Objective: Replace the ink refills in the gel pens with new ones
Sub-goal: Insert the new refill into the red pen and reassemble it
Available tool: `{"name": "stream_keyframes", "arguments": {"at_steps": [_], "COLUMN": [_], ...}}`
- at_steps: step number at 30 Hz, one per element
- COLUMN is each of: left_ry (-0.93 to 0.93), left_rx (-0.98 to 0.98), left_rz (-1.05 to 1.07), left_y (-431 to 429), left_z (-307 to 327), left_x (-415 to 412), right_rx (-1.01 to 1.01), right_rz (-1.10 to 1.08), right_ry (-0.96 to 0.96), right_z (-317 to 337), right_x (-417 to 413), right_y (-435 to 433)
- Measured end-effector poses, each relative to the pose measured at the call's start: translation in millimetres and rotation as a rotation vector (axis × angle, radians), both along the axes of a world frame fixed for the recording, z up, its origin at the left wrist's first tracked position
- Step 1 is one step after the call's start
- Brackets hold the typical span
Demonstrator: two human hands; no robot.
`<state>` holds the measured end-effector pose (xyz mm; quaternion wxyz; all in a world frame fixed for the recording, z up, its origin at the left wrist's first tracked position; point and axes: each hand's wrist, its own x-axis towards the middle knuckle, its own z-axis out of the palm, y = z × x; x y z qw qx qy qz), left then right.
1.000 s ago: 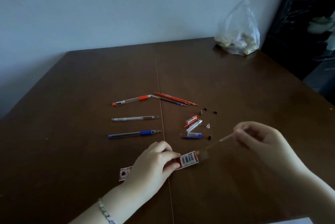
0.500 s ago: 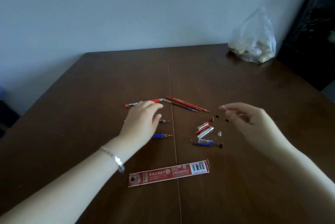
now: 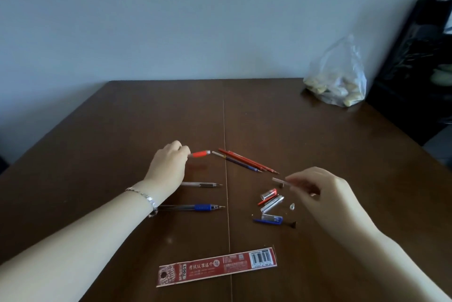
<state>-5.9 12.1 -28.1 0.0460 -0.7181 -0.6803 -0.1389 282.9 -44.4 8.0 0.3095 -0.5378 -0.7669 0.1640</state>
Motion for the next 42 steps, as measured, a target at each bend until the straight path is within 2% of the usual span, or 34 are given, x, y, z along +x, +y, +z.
{"name": "stream_keyframes", "arguments": {"at_steps": [5, 9, 12, 31, 34, 39, 42], "left_ry": [-0.313, -0.518, -0.583, -0.578, -0.572, -0.394, -0.449], "left_rx": [0.184, 0.062, 0.013, 0.044, 0.043, 0.044, 0.038], "left_rz": [-0.102, -0.235, -0.257, -0.304, -0.287, -0.366, -0.32], "left_y": [-56.7, -98.6, -109.2, -124.8, -128.1, -132.8, -135.0], "left_z": [37.5, 53.6, 50.2, 36.8, 38.1, 41.2, 40.3], "left_x": [22.2, 49.3, 60.8, 79.9, 79.6, 83.1, 86.9], "right_rx": [0.088, 0.166, 0.212, 0.214, 0.224, 0.405, 0.542], "right_rz": [0.032, 0.054, 0.058, 0.084, 0.088, 0.181, 0.142], "right_ry": [0.006, 0.056, 0.091, 0.086, 0.039, -0.202, -0.109], "right_z": [10.5, 18.5, 21.1, 11.5, 12.6, 12.0, 8.4], "right_x": [-0.1, -5.0, -7.7, -5.3, -4.4, -9.2, -14.8], "right_y": [-9.8, -14.6, -19.9, -43.4, -46.2, -49.3, -56.7]}}
